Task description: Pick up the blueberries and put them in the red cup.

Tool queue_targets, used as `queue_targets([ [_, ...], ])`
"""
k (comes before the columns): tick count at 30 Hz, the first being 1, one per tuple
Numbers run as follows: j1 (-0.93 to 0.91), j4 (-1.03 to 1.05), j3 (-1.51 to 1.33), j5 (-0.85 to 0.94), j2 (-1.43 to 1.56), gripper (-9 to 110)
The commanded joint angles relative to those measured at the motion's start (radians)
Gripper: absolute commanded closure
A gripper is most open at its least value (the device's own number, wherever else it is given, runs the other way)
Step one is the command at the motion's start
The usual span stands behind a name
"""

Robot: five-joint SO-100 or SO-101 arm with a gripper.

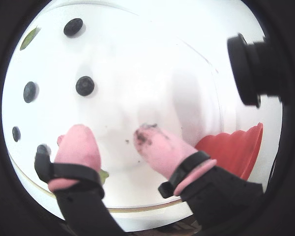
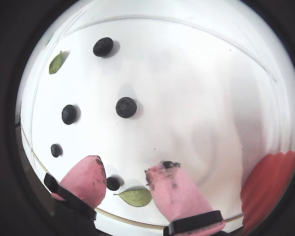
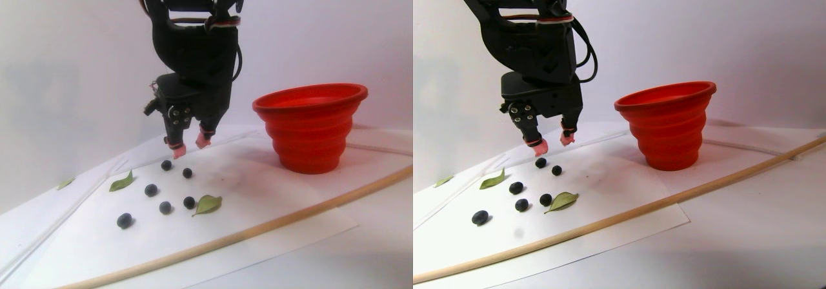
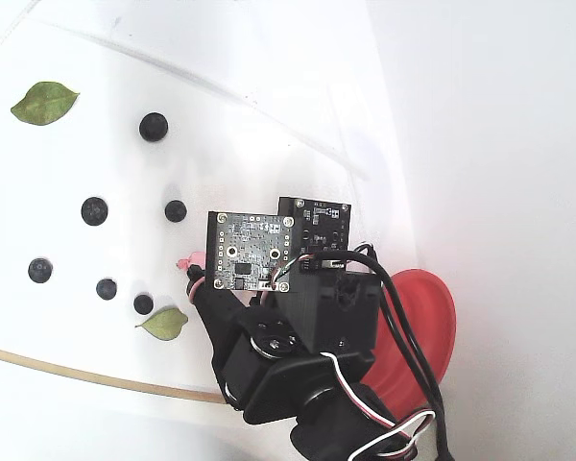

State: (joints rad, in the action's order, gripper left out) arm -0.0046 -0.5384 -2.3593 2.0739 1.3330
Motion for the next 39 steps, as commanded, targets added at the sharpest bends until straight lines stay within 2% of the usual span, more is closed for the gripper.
queue_targets([
  [1, 0.037, -0.029, 0.046, -0.005, -0.005, 85],
  [39, 0.064, -0.16, 0.236, -0.002, -0.279, 85],
])
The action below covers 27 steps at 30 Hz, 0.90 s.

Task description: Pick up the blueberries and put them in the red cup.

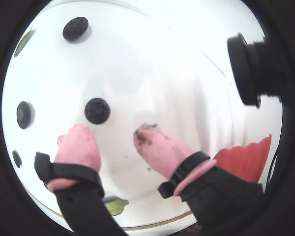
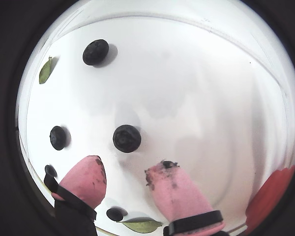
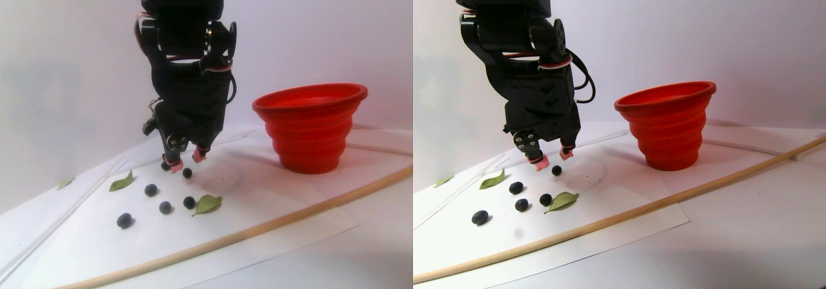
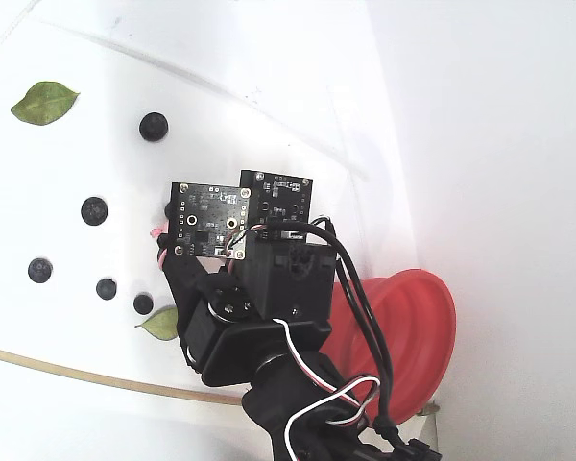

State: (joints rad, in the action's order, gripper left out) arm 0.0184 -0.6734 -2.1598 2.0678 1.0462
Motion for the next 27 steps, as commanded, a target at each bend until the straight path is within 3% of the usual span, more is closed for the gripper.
queue_targets([
  [1, 0.041, -0.028, 0.041, 0.005, 0.0, 85],
  [27, 0.06, -0.064, 0.183, 0.003, -0.133, 84],
])
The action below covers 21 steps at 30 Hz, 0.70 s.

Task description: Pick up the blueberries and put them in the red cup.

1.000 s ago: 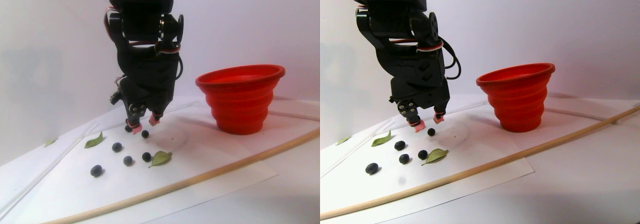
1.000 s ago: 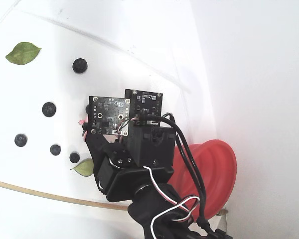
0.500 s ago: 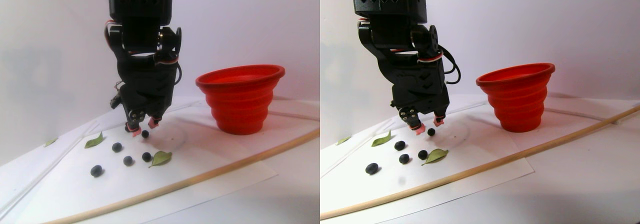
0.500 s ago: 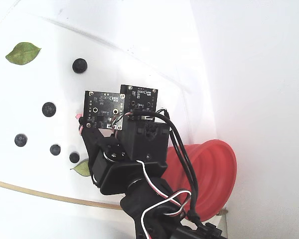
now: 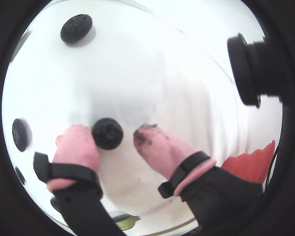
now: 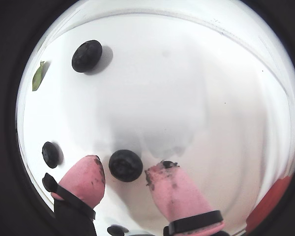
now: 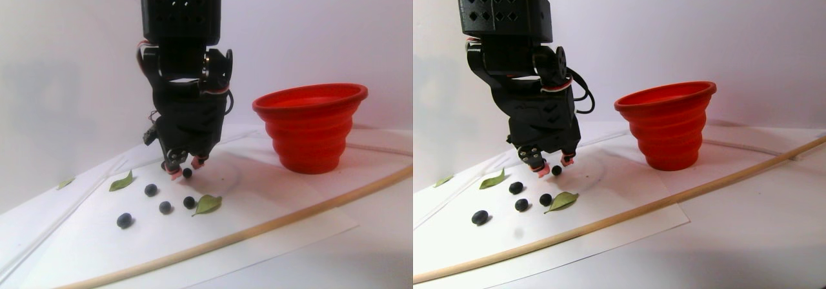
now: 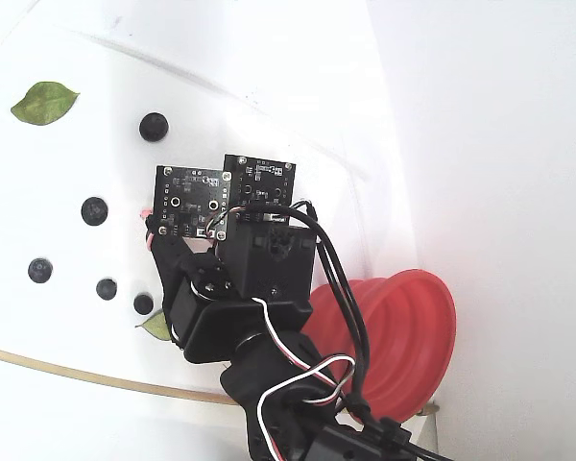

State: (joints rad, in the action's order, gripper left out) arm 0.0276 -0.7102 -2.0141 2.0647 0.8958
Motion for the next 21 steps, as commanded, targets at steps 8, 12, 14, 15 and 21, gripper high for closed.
queue_targets([
  [8, 0.057, -0.038, 0.051, 0.008, -0.011, 84],
  [12, 0.055, -0.041, 0.052, 0.018, -0.017, 85],
  [14, 0.052, -0.041, 0.057, 0.023, -0.023, 85],
  [15, 0.051, -0.041, 0.058, 0.026, -0.028, 85],
  [21, 0.038, -0.049, 0.066, 0.048, -0.049, 86],
])
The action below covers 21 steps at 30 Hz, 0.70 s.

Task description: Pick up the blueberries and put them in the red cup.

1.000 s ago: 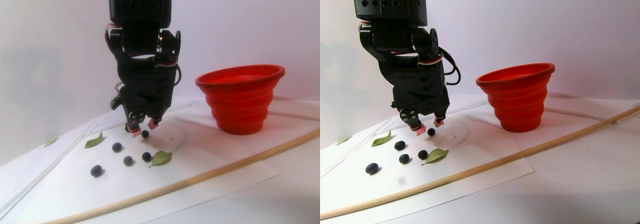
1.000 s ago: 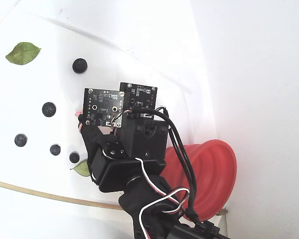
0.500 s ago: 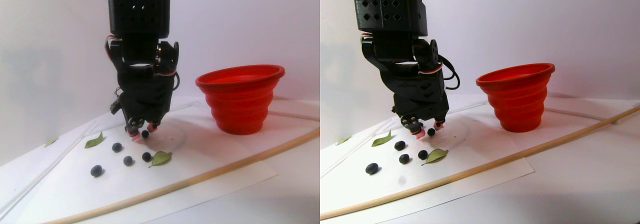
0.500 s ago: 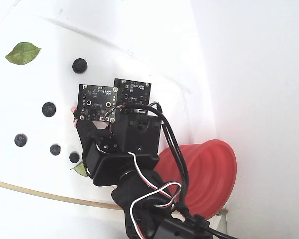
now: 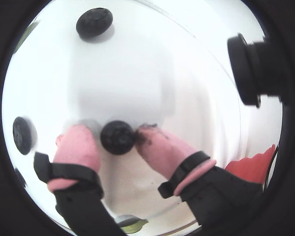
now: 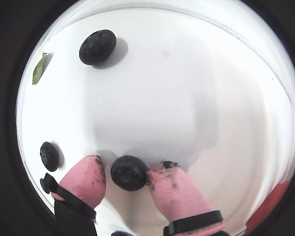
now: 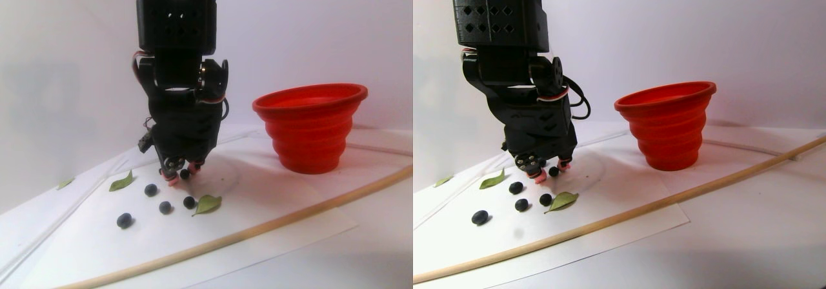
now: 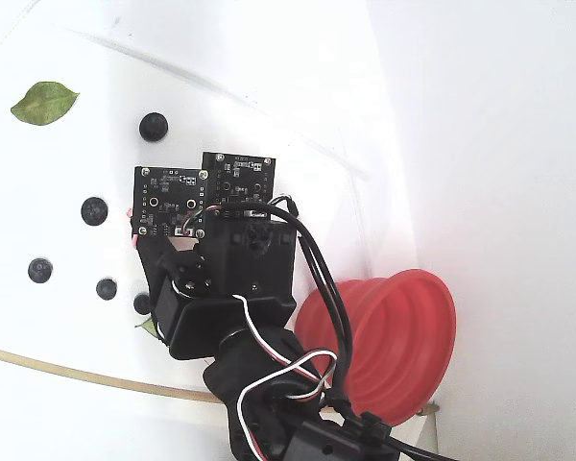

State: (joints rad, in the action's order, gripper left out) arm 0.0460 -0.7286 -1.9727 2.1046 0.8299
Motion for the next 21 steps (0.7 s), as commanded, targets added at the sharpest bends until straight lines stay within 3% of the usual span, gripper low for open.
queue_targets([
  [1, 0.017, -0.031, 0.028, 0.011, 0.014, 86],
  [21, -0.008, 0.002, 0.009, 0.012, 0.072, 90],
])
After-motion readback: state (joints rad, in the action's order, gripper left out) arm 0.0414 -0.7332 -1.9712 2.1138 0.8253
